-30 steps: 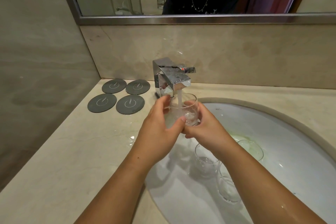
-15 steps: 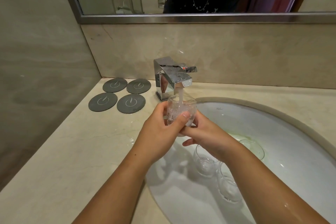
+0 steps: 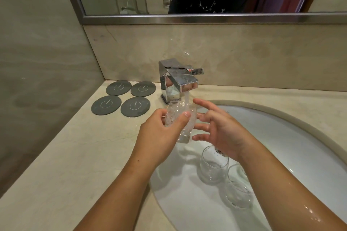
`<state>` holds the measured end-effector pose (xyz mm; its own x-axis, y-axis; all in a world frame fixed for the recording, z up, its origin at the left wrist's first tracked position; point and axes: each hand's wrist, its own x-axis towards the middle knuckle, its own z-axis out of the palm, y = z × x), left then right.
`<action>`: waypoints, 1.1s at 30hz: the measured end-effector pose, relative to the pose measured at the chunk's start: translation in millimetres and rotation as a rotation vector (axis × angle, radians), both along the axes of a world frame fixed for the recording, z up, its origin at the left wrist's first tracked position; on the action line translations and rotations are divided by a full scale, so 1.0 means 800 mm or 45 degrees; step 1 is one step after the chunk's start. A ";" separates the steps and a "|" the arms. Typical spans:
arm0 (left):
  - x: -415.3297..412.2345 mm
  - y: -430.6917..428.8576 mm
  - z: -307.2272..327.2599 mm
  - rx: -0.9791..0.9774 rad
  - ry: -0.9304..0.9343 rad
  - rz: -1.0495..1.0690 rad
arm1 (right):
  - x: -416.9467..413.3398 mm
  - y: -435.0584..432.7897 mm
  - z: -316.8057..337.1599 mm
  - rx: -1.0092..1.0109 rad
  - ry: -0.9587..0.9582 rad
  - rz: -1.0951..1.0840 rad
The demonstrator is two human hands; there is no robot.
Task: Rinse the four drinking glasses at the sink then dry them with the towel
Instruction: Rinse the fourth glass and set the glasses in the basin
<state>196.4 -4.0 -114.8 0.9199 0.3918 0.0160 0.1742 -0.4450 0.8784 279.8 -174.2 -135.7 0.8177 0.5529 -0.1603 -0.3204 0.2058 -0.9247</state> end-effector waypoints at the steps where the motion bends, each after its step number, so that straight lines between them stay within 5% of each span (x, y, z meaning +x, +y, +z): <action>1: 0.001 0.000 -0.001 -0.058 -0.008 -0.005 | 0.000 0.000 0.000 0.006 0.004 -0.007; 6: 0.005 -0.006 0.007 -0.580 0.109 -0.017 | -0.001 0.004 0.000 -0.042 0.004 0.047; 16: 0.005 -0.011 0.004 -1.011 0.266 -0.105 | -0.008 0.009 -0.002 -0.088 0.010 -0.019; 20: 0.013 -0.008 -0.005 -0.832 0.211 -0.070 | -0.004 0.009 -0.006 -0.087 0.028 -0.195; 26: 0.007 -0.006 -0.016 -0.203 0.160 -0.149 | 0.000 0.013 -0.012 -0.110 -0.019 -0.337; 33: 0.005 0.000 -0.012 -0.137 0.044 -0.096 | -0.008 0.019 -0.008 -0.017 0.035 -0.328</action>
<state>200.4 -4.4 -124.5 0.9461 0.3192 -0.0547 0.1749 -0.3614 0.9159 273.5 -158.7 -142.2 0.9264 0.3248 -0.1904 -0.2842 0.2716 -0.9195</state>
